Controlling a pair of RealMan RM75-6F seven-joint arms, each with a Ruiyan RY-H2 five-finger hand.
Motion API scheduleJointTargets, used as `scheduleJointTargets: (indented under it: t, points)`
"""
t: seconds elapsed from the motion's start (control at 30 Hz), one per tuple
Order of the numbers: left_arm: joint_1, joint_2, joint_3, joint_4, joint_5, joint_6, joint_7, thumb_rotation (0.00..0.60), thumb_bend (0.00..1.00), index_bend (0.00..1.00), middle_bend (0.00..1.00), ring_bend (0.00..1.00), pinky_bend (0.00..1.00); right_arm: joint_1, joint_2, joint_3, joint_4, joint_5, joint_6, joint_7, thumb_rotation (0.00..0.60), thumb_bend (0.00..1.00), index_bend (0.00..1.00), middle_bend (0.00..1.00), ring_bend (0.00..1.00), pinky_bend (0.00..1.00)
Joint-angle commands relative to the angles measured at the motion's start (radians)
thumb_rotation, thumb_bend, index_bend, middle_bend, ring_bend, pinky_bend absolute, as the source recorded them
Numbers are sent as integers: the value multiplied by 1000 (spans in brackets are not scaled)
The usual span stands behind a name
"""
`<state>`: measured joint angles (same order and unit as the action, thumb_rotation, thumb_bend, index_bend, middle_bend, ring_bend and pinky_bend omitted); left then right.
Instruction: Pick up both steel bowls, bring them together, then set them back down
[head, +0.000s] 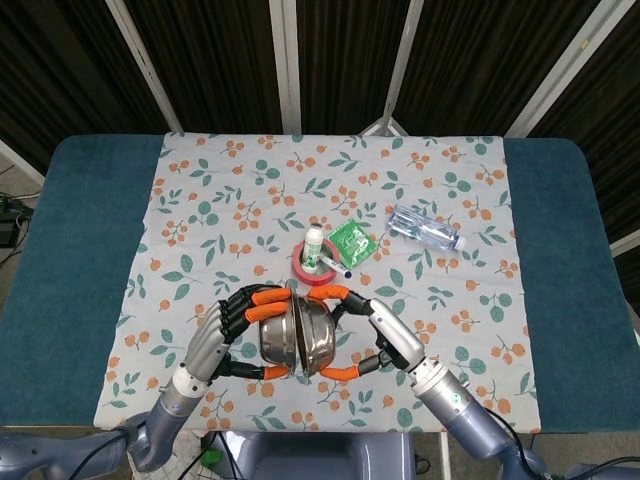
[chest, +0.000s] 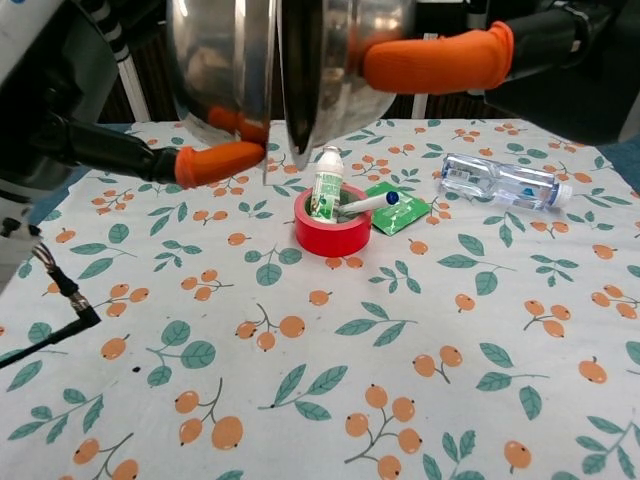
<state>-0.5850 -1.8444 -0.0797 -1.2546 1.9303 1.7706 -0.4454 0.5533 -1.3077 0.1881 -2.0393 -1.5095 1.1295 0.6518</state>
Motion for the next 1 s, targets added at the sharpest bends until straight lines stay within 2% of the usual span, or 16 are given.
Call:
scheduleJointTargets:
  t: [0.03, 0.23, 0.43, 0.67, 0.9, 1.0]
  points:
    - [28, 82, 3, -68, 11, 32, 59, 600, 0, 208, 213, 197, 376, -14, 31, 7, 30, 11, 16, 12, 600, 162, 585, 374, 497, 169]
    - [76, 253, 1, -212, -8, 43, 157, 600, 0, 211, 213, 197, 376, -34, 96, 12, 88, -2, 42, 42, 600, 165, 598, 374, 497, 169]
    - [121, 414, 22, -338, -47, -13, 302, 600, 0, 216, 216, 197, 377, -51, 163, 13, 144, -36, 74, -27, 600, 170, 609, 374, 497, 168]
    - [170, 573, 54, -521, -215, -178, 537, 600, 0, 198, 219, 197, 377, -63, 242, -4, 165, -85, 84, -259, 600, 173, 609, 374, 497, 163]
    - [189, 656, 61, -645, -350, -283, 726, 600, 0, 202, 222, 197, 377, -60, 291, -37, 136, -113, 36, -594, 600, 179, 609, 374, 497, 163]
    - [189, 677, 66, -673, -413, -331, 795, 600, 0, 202, 222, 197, 376, -61, 296, -49, 121, -115, 21, -700, 600, 179, 609, 374, 497, 163]
